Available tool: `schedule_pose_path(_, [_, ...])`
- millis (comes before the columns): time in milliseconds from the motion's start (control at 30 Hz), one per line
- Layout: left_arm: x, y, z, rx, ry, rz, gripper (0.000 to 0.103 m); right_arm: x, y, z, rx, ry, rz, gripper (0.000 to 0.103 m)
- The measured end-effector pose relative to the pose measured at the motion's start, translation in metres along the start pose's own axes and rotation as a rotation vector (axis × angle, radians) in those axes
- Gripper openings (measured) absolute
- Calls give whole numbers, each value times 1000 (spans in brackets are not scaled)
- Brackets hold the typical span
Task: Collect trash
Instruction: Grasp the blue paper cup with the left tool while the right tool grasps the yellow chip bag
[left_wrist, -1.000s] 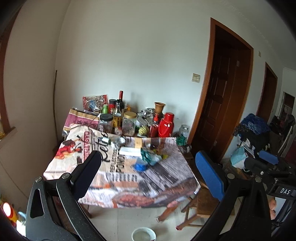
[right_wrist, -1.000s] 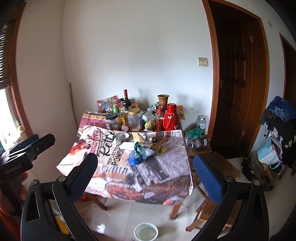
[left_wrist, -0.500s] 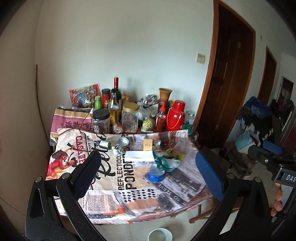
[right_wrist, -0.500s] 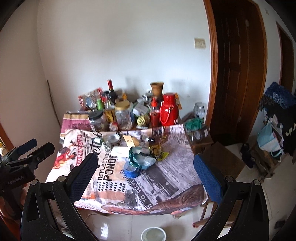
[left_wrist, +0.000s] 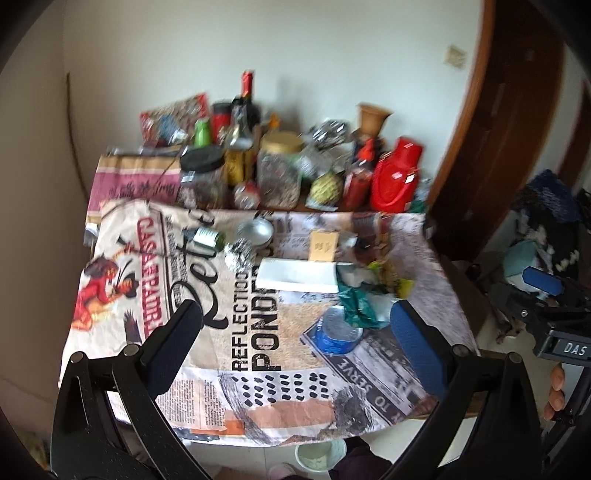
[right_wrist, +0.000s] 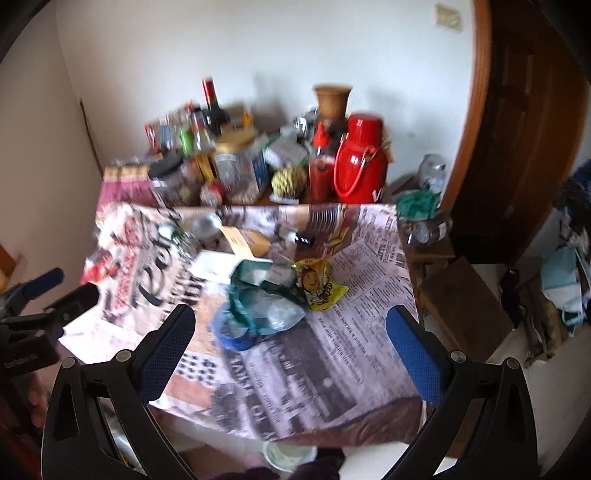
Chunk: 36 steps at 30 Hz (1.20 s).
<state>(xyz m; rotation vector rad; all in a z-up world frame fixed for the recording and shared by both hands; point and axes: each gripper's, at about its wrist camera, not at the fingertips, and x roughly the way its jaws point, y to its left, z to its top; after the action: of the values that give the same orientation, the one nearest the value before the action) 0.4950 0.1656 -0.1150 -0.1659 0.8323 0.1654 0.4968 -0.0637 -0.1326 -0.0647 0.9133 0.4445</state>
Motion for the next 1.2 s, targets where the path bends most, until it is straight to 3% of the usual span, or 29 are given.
schedule_pose_path(233, [71, -12, -4, -105, 160, 58, 103, 87, -45, 21, -37, 203, 36, 103])
schedule_pose_path(500, [141, -39, -49, -159, 374, 95, 103, 157, -69, 24, -80, 364, 111, 103])
schedule_pose_path(700, [178, -52, -67, -207, 452, 97, 103, 198, -72, 26, -72, 447, 200, 102])
schedule_pose_path(833, [195, -51, -68, -246, 461, 116, 103, 215, -67, 26, -81, 466, 238, 99])
schedule_pose_path(1000, [205, -50, -63, -272, 432, 111, 100, 224, -63, 30, -147, 426, 240, 67])
schedule_pose_path(1100, [211, -49, -62, -280, 447, 80, 81, 223, -61, 30, -178, 404, 233, 42])
schedule_pose_path(1133, [213, -49, -63, -281, 456, 75, 75, 223, -62, 30, -183, 402, 235, 41])
schedule_pose_path(1200, [212, -49, -62, -276, 446, 75, 73, 224, -62, 30, -179, 393, 242, 30])
